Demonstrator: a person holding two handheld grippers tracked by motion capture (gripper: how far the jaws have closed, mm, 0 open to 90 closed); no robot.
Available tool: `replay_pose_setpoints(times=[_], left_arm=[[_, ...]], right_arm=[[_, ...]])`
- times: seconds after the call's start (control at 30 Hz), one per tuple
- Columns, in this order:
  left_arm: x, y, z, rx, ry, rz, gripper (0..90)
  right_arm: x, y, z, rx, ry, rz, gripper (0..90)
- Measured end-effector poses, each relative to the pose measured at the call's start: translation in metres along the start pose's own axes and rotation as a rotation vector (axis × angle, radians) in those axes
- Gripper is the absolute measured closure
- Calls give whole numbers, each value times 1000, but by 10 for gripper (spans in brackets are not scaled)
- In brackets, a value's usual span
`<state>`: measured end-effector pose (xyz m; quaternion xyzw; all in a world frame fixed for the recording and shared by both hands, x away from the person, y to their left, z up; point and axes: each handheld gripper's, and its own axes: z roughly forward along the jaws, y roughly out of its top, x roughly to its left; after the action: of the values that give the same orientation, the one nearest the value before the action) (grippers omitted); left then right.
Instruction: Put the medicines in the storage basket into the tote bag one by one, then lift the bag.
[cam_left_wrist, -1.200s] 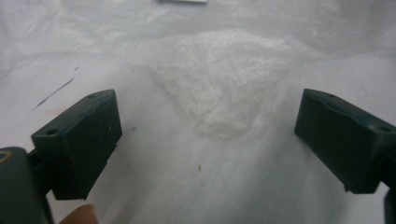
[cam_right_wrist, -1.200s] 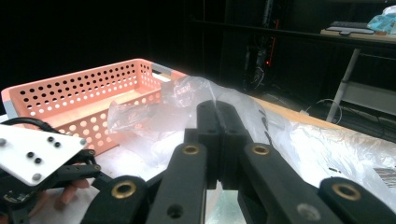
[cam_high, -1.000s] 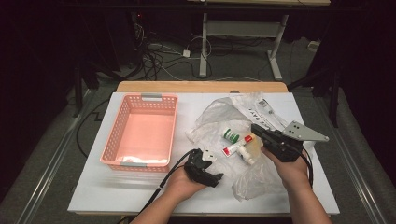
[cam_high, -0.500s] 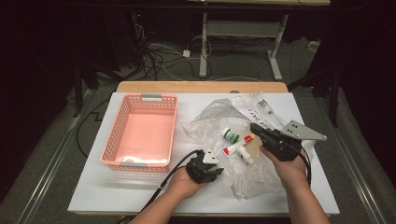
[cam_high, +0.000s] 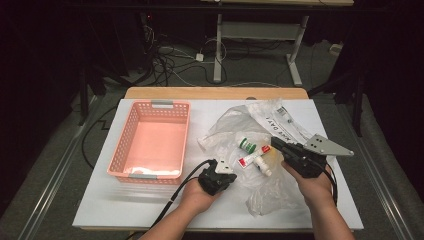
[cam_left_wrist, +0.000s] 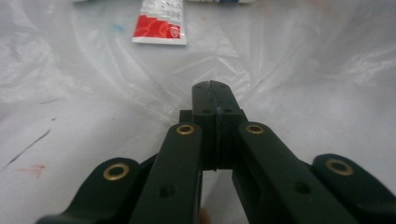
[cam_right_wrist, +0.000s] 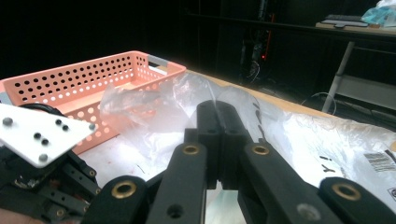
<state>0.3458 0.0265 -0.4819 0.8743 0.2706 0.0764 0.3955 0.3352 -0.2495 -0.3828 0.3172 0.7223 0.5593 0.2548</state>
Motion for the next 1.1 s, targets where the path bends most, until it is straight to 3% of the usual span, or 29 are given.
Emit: replay_pose_setpoints(times=[0.23,0.73,0.93,1.1], left_arm=[[2,-3,-11,-134,-13,-47,887],[-7,11,-47,-371,29,-37,886],[0,26,-68,-473,43,-54,886],[2,45,-80,-532,78,-37,886]], right_arm=[[-5,0,-13,-25,-17,12,900],[-2,10,-11,-74,-32,-13,900],[-5,23,-5,-114,-51,-10,900],[-11,37,6,-136,-74,-14,900]])
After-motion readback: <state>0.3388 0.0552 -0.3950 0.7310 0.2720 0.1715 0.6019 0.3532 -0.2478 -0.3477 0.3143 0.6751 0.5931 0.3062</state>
